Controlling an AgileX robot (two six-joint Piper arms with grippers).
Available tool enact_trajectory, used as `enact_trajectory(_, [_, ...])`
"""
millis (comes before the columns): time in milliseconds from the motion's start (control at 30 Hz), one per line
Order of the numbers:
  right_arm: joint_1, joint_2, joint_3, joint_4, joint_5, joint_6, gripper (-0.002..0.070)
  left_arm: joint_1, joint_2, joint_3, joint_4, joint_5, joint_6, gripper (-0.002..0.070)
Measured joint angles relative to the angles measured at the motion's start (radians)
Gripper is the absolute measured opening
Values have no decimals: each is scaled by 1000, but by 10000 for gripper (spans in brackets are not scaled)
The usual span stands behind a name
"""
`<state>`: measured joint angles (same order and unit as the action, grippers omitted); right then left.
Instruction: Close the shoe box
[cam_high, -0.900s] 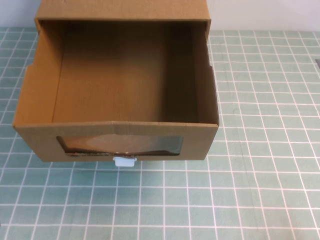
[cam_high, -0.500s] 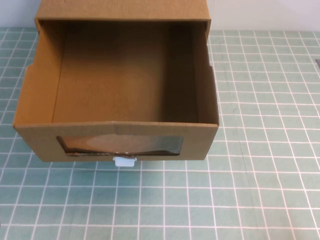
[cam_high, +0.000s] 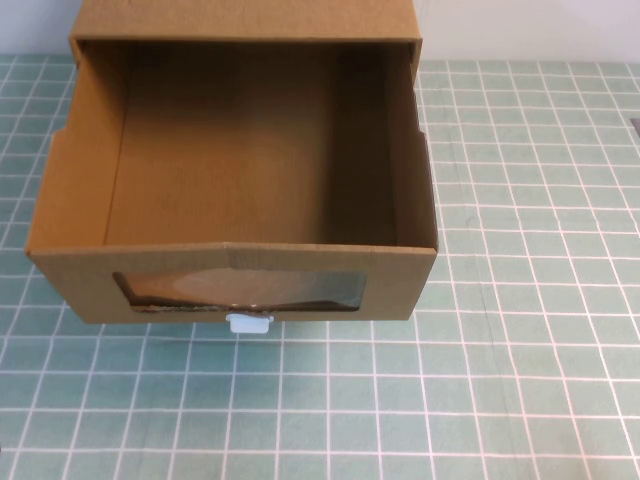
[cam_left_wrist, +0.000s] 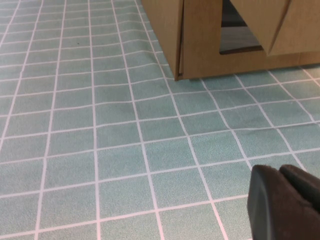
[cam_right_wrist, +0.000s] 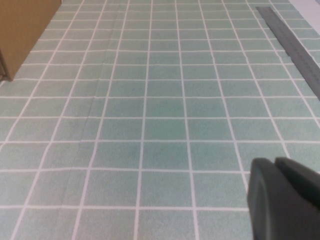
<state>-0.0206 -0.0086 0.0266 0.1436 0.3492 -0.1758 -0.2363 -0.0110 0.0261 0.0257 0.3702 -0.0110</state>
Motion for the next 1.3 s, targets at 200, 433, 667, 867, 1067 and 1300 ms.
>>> enact_trajectory(200, [0, 0, 0, 0, 0, 0, -14, 0, 0, 0, 0, 0, 0, -5])
enact_trajectory(433, [0, 0, 0, 5, 0, 0, -14, 0, 0, 0, 2, 0, 0, -5])
enact_trajectory(667, [0, 0, 0, 46, -67, 0, -14, 0, 0, 0, 4, -18, -2, -5])
enact_trajectory(867, [0, 0, 0, 48, -137, 0, -14, 0, 0, 0, 4, -30, -2, -5])
enact_trajectory(1067, [0, 0, 0, 52, -285, 0, -14, 0, 0, 0, 4, -73, -2, -5])
enact_trajectory(1300, [0, 0, 0, 58, -582, 0, -14, 0, 0, 0, 4, -327, -2, -5])
